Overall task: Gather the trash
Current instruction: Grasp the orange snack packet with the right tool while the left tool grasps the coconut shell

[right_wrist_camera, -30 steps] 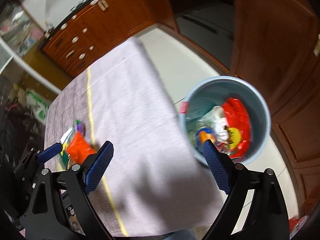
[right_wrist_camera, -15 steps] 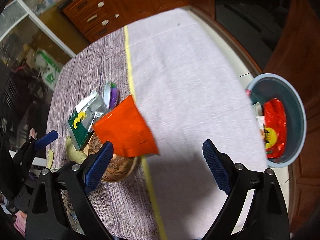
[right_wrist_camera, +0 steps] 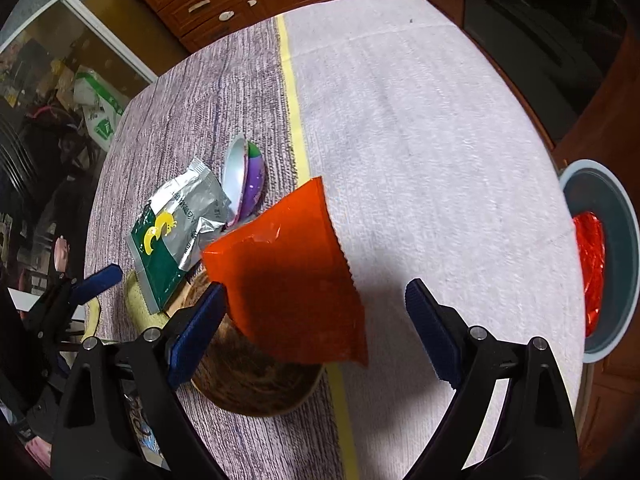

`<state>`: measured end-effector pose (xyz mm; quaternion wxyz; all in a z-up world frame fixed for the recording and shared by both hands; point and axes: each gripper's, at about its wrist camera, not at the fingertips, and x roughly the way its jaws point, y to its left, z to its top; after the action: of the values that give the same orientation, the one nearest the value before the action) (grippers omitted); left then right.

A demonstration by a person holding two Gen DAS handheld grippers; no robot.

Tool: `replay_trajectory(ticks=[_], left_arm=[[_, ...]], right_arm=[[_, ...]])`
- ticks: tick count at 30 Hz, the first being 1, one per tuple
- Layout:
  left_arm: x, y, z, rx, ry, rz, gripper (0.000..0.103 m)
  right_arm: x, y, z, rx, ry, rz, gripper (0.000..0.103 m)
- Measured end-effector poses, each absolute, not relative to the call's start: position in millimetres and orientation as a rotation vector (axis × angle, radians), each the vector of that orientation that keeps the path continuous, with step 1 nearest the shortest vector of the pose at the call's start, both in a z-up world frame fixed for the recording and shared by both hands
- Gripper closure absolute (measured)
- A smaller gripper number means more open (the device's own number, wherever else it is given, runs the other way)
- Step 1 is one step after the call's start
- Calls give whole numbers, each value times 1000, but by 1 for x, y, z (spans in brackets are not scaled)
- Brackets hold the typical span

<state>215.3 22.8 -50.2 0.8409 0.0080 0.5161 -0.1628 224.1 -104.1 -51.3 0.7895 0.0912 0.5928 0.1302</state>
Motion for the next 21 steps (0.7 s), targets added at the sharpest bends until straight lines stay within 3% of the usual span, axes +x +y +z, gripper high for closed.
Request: replay_trajectory(ticks=[6, 7, 10, 15, 19, 21], left_arm=[[217, 16, -57, 22, 1107, -351, 5], [217, 15, -58, 25, 1110, -351, 5], [214, 13, -58, 25, 1110, -354, 5], [214, 12, -56, 32, 1106, -358, 5], [213, 4, -55, 47, 1109, -365, 5], [213, 1, -55, 54, 1110, -374, 5]], right_arm=[[227, -98, -51, 181, 1253, 299, 16], [226, -97, -49, 158, 1231, 293, 20], [224, -95, -44, 128, 1203, 293, 44], [222, -105, -35, 151, 1182, 281, 51], [216, -114, -24, 166, 1164, 278, 80], [213, -121, -18, 190, 1151, 277, 80]])
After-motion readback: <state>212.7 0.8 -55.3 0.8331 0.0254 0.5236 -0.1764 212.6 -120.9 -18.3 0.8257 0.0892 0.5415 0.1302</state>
